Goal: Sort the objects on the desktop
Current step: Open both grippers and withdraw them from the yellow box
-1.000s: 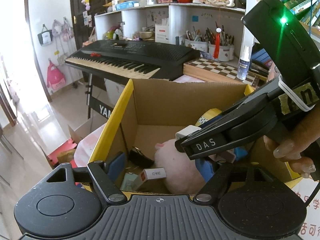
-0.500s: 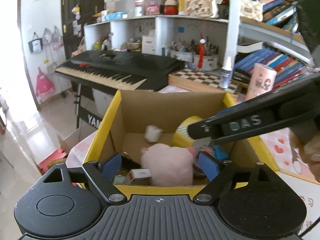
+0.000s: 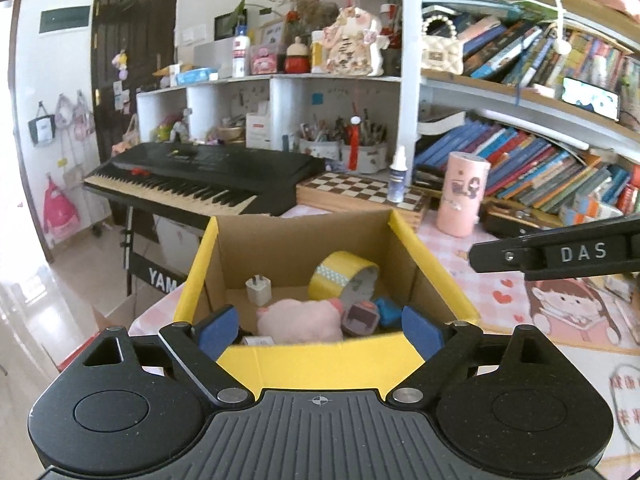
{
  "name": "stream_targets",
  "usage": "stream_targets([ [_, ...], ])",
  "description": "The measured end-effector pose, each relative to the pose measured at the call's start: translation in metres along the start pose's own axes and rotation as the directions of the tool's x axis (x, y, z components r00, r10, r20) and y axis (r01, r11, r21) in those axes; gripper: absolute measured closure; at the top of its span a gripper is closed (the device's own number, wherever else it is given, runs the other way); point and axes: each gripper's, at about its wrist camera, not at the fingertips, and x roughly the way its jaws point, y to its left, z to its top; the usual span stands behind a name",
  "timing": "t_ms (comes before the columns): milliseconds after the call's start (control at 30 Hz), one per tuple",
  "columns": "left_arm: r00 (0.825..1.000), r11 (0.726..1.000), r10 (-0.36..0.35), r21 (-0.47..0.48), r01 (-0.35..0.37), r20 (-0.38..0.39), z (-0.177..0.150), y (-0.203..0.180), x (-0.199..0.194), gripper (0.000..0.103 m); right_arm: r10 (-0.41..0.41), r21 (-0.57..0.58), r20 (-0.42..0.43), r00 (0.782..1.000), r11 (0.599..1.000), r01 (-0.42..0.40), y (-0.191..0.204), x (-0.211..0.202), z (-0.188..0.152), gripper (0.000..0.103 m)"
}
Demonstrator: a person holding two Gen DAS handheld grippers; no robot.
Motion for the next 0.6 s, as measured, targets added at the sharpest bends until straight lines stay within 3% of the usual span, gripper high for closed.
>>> stream_targets([
  [267,0.999,0.999,-0.04,0.015,0.04,-0.008,-0.029,-0.001,-0.026,0.01,-0.164,0.102,0.058,0.985,0.982,0.157,0.006,-0.05,-0.05,0.049],
  [400,0.997,0.997,-0.072,0.029,0.073,-0.03,-0.044,-0.002,-0.032,0.01,-0.258,0.139,0.064,0.964,0.959,0.247,0.006,-0.067,-0.08,0.043],
  [600,0.993,0.994,-0.101,0.038,0.103,-0.054,-0.065,-0.003,-0.037,0.009,-0.372,0.193,0.006,0.928,0.911,0.364,0.002,-0.081,-0.125,0.043],
])
